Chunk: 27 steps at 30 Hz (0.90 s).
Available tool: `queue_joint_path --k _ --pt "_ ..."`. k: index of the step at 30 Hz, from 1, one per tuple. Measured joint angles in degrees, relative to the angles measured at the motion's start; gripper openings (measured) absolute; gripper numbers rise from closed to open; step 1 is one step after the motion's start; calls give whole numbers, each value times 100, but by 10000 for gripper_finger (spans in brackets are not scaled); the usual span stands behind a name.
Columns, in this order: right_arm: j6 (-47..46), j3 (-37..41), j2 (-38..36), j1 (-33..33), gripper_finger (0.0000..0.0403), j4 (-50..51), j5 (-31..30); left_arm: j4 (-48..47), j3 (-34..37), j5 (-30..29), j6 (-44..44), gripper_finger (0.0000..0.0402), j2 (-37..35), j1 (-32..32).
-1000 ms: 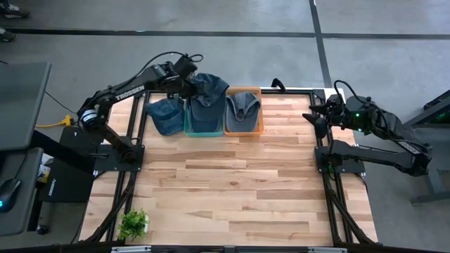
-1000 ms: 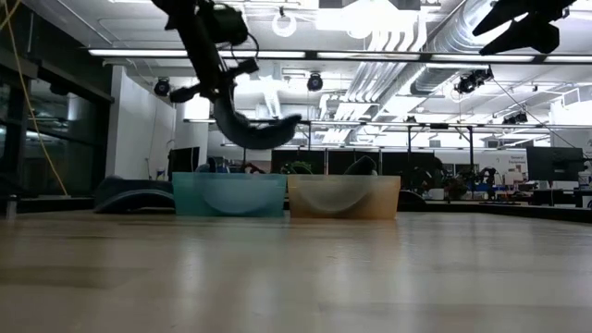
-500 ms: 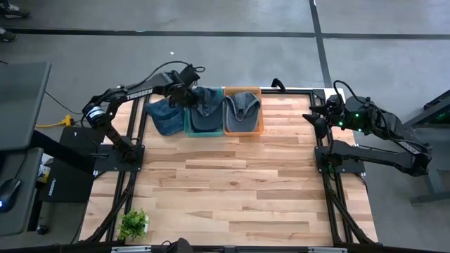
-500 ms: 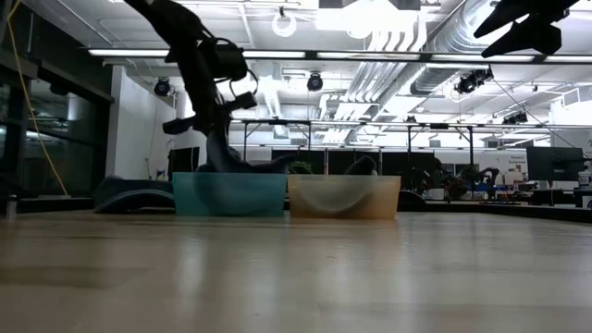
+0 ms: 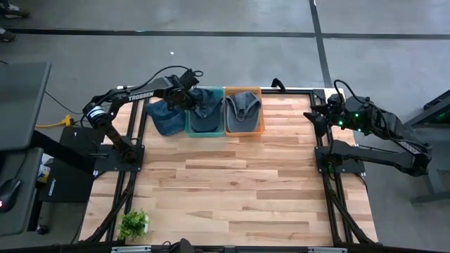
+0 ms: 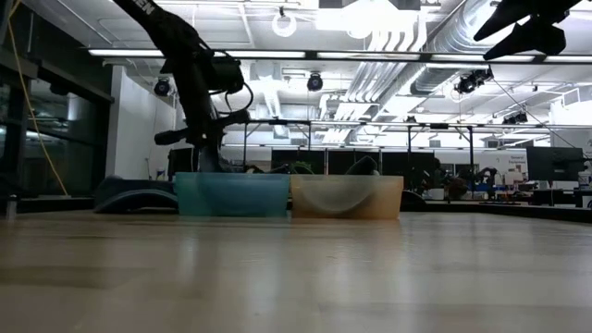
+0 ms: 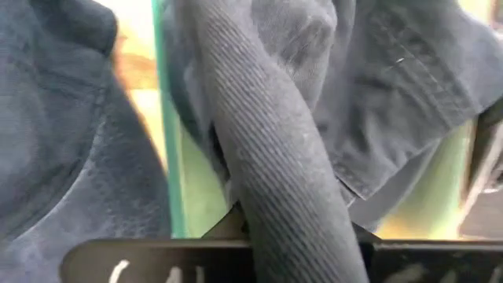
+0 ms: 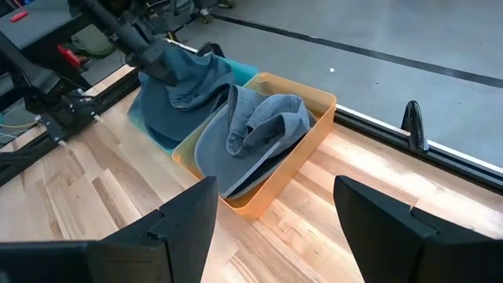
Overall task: Pick & Place hat
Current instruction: Put the bottom blue cap into the green bin
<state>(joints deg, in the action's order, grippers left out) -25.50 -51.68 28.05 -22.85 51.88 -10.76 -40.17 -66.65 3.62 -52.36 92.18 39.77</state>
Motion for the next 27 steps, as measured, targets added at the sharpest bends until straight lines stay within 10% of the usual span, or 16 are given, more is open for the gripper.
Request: queue_joint_path --k 27 --pt "-303 0 9 -1 249 74 -262 759 255 71 188 46 514 -45"
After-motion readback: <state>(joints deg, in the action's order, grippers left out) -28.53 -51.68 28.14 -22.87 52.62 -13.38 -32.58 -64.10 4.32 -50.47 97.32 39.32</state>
